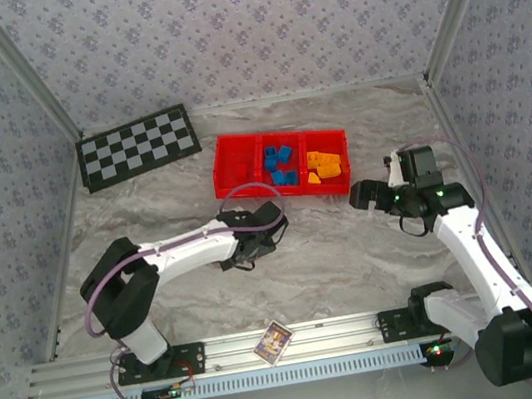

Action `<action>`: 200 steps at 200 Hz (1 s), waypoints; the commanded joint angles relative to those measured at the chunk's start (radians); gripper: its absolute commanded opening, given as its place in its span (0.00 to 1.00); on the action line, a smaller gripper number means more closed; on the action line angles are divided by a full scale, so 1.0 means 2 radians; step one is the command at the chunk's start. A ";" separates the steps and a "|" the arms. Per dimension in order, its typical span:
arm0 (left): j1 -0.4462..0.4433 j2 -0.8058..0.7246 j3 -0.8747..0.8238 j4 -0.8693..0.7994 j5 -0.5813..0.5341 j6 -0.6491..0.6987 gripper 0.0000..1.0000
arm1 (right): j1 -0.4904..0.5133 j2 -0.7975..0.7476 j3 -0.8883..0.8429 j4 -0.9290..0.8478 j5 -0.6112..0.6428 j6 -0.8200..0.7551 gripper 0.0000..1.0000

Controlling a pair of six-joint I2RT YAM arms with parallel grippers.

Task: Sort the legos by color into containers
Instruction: Pick up the lego from the center of the table.

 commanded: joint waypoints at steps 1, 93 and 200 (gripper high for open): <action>0.006 0.021 0.025 0.003 0.016 0.008 0.87 | 0.002 -0.010 -0.011 -0.010 -0.014 0.006 1.00; 0.037 0.038 -0.001 0.030 0.038 0.019 0.65 | 0.011 -0.026 -0.034 -0.010 -0.005 0.007 1.00; 0.047 0.010 -0.034 0.063 0.038 0.034 0.30 | 0.011 -0.026 -0.037 -0.009 0.006 0.008 1.00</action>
